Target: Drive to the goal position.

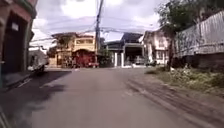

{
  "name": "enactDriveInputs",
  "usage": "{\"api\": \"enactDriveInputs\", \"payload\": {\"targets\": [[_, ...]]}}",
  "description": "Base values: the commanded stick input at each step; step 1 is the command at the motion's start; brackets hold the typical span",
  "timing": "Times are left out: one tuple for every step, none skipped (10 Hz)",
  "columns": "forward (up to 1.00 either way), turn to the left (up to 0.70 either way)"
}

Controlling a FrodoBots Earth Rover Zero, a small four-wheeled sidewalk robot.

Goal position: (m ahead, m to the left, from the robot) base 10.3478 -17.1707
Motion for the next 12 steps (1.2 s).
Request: {"api": "enactDriveInputs", "payload": {"targets": [[0.70,-0.14],[0.70,-0.27],[0.70,-0.30],[0.70,-0.26],[0.70,0.00],[0.70,0.00],[0.70,0.00],[0.70,0.00],[0.70,0.00],[0.70,0.00],[0.70,0.00],[0.70,0.00]]}}
